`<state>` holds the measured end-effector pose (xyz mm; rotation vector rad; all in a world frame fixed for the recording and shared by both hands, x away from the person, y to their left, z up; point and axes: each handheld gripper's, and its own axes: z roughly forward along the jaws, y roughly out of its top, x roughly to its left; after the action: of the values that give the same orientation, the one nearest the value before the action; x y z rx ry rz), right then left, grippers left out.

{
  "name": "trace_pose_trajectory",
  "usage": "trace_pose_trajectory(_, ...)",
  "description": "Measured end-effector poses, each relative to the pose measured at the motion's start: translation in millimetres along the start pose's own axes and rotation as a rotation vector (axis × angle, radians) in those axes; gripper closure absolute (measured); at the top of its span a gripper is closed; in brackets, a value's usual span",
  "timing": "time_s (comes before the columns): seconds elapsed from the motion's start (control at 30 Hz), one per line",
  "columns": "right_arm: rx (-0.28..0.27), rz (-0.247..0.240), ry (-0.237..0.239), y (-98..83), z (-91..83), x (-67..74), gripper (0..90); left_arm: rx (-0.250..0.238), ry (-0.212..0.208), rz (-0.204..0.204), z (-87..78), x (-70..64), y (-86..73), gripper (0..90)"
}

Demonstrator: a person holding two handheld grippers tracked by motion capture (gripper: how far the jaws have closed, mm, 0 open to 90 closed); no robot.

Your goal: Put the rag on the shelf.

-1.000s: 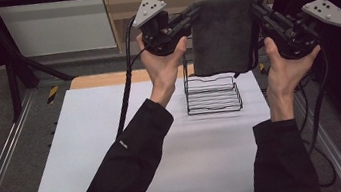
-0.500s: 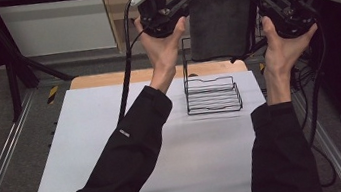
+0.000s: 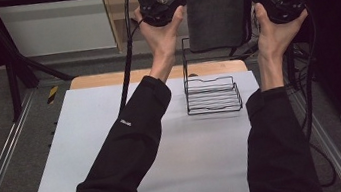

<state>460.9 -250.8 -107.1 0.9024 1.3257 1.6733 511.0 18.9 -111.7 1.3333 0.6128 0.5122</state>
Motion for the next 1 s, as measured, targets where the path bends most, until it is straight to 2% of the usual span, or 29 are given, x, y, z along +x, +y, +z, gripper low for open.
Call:
trace_pose_trajectory(0.1,0.021,-0.008,-0.006,-4.4,4.9,-3.0,81.2,0.01,0.006,0.004,2.1,4.6,-5.7,80.3)
trace_pose_trajectory(0.23,0.036,-0.023,-0.003,-13.4,8.6,-3.0,81.1,0.027,0.01,-0.019,4.2,12.8,-13.8,80.3)
trace_pose_trajectory(0.37,0.071,-0.016,-0.004,-22.6,11.0,-6.9,81.1,0.055,0.015,-0.005,7.2,16.8,-21.7,80.3)
trace_pose_trajectory(0.53,0.084,-0.018,-0.006,-27.7,12.2,-9.1,81.2,0.071,0.011,-0.008,9.6,20.8,-27.4,80.3)
trace_pose_trajectory(0.7,0.105,-0.011,-0.01,-37.1,14.6,-13.1,81.1,0.101,0.02,0.007,12.4,22.5,-34.3,80.3)
trace_pose_trajectory(1.0,0.152,0.013,-0.014,-61.6,6.2,-20.6,81.1,0.146,-0.007,0.0,10.5,23.2,-58.0,80.3)
